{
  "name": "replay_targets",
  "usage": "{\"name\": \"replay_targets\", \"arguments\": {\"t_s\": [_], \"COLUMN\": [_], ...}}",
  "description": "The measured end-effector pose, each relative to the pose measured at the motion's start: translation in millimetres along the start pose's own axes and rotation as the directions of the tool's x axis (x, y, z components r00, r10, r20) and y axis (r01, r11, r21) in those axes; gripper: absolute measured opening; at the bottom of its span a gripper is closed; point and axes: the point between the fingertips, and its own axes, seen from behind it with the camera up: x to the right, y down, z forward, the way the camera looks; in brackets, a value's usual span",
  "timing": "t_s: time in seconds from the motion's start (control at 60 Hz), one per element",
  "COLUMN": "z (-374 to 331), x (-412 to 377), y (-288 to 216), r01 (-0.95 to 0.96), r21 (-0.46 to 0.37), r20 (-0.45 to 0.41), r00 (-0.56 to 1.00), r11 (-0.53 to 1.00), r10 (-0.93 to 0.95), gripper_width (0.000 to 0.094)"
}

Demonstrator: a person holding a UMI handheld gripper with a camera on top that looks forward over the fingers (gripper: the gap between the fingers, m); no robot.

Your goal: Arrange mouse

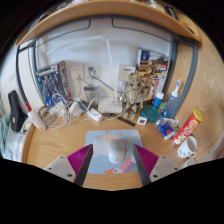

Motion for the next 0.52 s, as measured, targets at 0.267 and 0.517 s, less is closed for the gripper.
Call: {"name": "replay_targets", "arguments": {"t_s": [0.267,0.517], "z": [-77.0,-120.4], "x": [-22.5,-33.9], "y": [-19.4,-6.1], "r01": [-0.039,-0.056], "r21": [0.075,0.099], "r20": [-0.026,-0.069], "r00": [0.999,0.996], "r11": [0.996,0.994], "r10": [0.041,0.063], "gripper_width": [0.08,0.0797]}}
